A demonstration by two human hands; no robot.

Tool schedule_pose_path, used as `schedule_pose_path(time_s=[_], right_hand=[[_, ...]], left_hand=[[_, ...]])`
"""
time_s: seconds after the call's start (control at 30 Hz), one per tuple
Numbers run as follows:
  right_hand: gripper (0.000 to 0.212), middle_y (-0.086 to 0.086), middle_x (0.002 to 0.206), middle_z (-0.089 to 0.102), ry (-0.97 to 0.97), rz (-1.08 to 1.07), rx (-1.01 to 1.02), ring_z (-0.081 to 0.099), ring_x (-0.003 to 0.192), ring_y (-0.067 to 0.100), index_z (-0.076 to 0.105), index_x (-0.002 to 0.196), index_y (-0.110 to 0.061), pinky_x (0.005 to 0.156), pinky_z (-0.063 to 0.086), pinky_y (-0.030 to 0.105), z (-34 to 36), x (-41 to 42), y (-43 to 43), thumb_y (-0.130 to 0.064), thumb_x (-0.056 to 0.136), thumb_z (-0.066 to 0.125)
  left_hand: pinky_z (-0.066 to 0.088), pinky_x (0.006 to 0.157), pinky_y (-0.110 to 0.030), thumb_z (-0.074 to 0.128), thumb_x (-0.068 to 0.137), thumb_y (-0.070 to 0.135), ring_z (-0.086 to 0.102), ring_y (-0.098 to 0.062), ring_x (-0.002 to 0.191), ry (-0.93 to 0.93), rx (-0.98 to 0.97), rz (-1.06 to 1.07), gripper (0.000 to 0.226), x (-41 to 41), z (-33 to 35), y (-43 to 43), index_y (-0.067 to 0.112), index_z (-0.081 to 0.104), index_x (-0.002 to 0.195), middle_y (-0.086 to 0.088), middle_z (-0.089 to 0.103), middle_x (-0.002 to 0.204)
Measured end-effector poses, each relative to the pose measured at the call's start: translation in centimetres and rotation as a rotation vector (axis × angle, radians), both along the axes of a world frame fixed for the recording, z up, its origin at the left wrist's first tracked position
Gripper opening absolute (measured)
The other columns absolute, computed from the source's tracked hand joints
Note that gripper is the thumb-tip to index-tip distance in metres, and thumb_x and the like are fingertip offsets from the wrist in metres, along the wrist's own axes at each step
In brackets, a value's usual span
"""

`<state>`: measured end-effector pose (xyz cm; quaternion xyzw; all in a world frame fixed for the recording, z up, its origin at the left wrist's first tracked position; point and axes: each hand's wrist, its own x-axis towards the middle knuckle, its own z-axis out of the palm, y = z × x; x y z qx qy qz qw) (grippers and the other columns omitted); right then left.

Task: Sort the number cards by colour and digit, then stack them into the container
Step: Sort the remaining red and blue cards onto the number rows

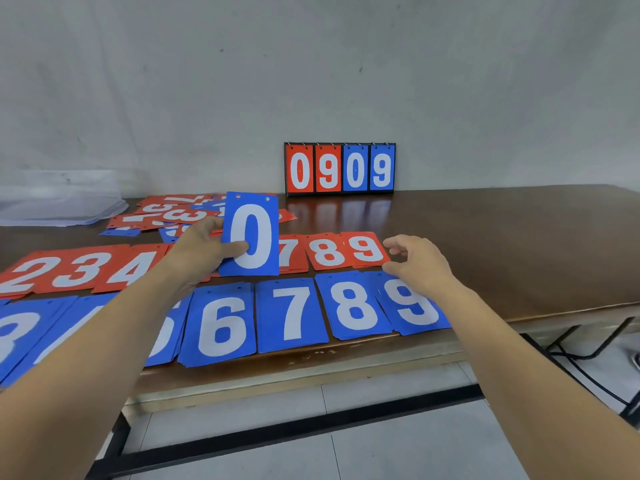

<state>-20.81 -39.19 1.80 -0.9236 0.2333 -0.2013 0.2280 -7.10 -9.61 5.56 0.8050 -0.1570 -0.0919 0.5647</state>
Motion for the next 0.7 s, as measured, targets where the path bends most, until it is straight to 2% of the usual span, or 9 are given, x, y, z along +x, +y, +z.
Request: schedule_pose_path(time_s=[0.07, 0.23, 0.37, 0.57, 0.63, 0.7], right_hand=[[0.047, -0.004, 0.123, 0.061, 0.003, 0.019, -0.029, 0.053, 0.114, 0.014, 0.055, 0.13, -0.025, 0.092, 0.051, 0.04, 0.6, 0.9, 1.3, -0.031, 0.086, 0.071], [0.049, -0.001, 0.129, 0.058, -0.001, 0.057, -0.075, 0.052, 0.118, 0.016, 0.054, 0.133, -0.023, 0.096, 0.048, 0.038, 2.2, 3.5, 5.9, -0.028, 0.087, 0.07], [0.049, 0.0, 0.13, 0.059, -0.025, 0.126, -0.067, 0.053, 0.118, 0.017, 0.056, 0.132, -0.022, 0.095, 0.046, 0.035, 3.4, 6.2, 10.9, -0.025, 0.085, 0.072], [0.048, 0.001, 0.129, 0.06, -0.019, 0.18, -0.071, 0.054, 0.117, 0.018, 0.057, 0.13, -0.023, 0.091, 0.049, 0.037, 4.2, 10.8, 20.2, -0.028, 0.085, 0.071], [0.048, 0.0, 0.129, 0.061, -0.023, 0.203, -0.05, 0.055, 0.117, 0.018, 0.057, 0.131, -0.023, 0.094, 0.049, 0.04, 4.2, 12.2, 23.1, -0.025, 0.085, 0.072], [0.049, 0.0, 0.13, 0.061, -0.022, 0.232, -0.044, 0.055, 0.119, 0.019, 0.058, 0.131, -0.021, 0.097, 0.047, 0.039, 4.1, 13.6, 26.1, -0.024, 0.085, 0.072]], left_hand=[[0.059, 0.077, -0.043, 0.074, 0.084, 0.022, 0.072, -0.024, 0.084, 0.002, -0.025, -0.006, 0.044, 0.6, 0.0, 1.3, 0.02, 0.054, 0.124, -0.006, 0.073, 0.103], [0.057, 0.065, -0.03, 0.073, 0.085, 0.017, 0.071, -0.019, 0.079, -0.022, -0.049, 0.029, 0.039, 1.9, 0.4, 5.7, 0.02, 0.055, 0.119, -0.006, 0.072, 0.102], [0.058, 0.081, -0.037, 0.073, 0.085, 0.016, 0.071, -0.022, 0.09, -0.033, -0.045, 0.049, 0.035, 3.9, 0.5, 11.0, 0.017, 0.057, 0.117, -0.004, 0.071, 0.108], [0.058, 0.078, -0.033, 0.072, 0.086, 0.012, 0.071, -0.019, 0.09, -0.032, -0.055, 0.081, 0.032, 6.3, 0.6, 19.8, 0.015, 0.057, 0.115, -0.002, 0.072, 0.107], [0.059, 0.075, -0.031, 0.072, 0.086, 0.013, 0.072, -0.017, 0.087, -0.022, -0.06, 0.09, 0.032, 7.1, 0.6, 22.9, 0.016, 0.056, 0.114, -0.002, 0.072, 0.104], [0.059, 0.078, -0.035, 0.072, 0.086, 0.015, 0.072, -0.018, 0.088, -0.02, -0.049, 0.108, 0.032, 7.9, 0.6, 26.2, 0.018, 0.055, 0.113, -0.001, 0.072, 0.104]])
